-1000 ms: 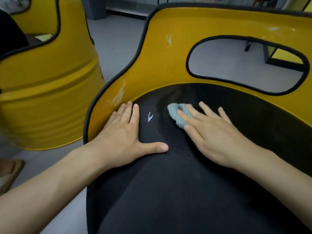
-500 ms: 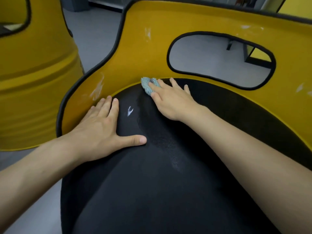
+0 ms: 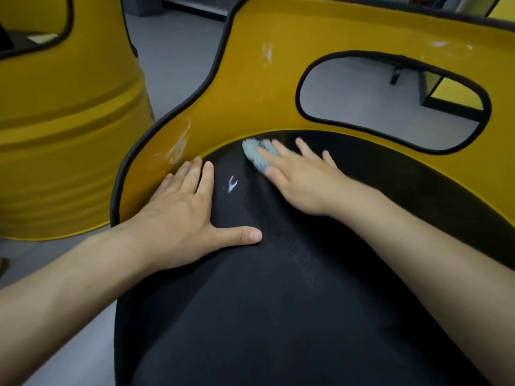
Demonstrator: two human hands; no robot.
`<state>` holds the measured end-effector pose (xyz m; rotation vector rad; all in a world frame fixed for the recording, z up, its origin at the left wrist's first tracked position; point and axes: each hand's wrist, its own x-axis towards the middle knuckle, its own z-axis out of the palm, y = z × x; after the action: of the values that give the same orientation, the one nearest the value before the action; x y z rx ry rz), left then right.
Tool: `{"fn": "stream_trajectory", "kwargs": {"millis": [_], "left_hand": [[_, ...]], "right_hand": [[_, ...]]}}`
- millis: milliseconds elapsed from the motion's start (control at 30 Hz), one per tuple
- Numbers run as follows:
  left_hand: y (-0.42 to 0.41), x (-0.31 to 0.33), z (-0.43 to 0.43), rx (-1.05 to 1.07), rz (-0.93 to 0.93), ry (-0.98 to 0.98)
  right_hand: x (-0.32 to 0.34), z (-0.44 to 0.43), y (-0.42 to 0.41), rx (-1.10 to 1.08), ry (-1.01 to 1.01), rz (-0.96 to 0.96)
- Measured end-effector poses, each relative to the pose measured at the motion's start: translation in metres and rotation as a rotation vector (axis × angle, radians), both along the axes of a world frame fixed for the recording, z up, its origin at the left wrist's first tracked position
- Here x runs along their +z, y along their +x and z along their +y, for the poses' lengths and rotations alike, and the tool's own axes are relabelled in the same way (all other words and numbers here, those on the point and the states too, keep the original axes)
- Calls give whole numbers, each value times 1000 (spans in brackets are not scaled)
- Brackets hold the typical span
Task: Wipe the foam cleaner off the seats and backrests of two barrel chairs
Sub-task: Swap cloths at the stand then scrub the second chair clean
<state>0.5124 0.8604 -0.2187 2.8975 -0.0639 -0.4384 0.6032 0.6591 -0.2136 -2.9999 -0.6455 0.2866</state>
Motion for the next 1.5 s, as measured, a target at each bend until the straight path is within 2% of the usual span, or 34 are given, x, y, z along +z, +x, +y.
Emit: {"fn": "stream_trajectory", "kwargs": {"millis": [100,167,300,433,533,633,733,800,900,1100,1200,1333,1500], "left_hand": [[1,-1,1,-10,-6,6],[1,-1,2,-18,-7,7],[0,-1,2,-6,-3,-11],[0,-4,2,-10,-18,-1],[-1,-4,3,-14,-27,12],[-1,-5,4,-17,-43,19],[-3,-5,3,-17,-61,14],[-3,-6,4,-22,-76,11],[-3,-8,5,-18,-81,5],[-1,-9,5,-12,-87,2],[-2,-10,5,-12,-93,0],[-2,-9,4,-8,-84,18],[-2,-8,4,-14,-86,16]], "right_hand": [[-3,14,37,-61,40,7],[-3,11,29,-57,38,2],[0,-23,-48,1,-37,-14],[10,-53,-113,28,-136,87],[6,-47,-85,12,-119,43],[-3,-30,-11,-74,-54,-11],[-3,-13,47,-174,11,17],[-7,-7,55,-191,28,29],[-9,-7,27,-145,24,5],[3,-37,-91,73,-33,40],[5,-44,-111,96,-95,30],[-3,-25,-44,33,-49,-30],[-5,5,43,-156,57,39]]}}
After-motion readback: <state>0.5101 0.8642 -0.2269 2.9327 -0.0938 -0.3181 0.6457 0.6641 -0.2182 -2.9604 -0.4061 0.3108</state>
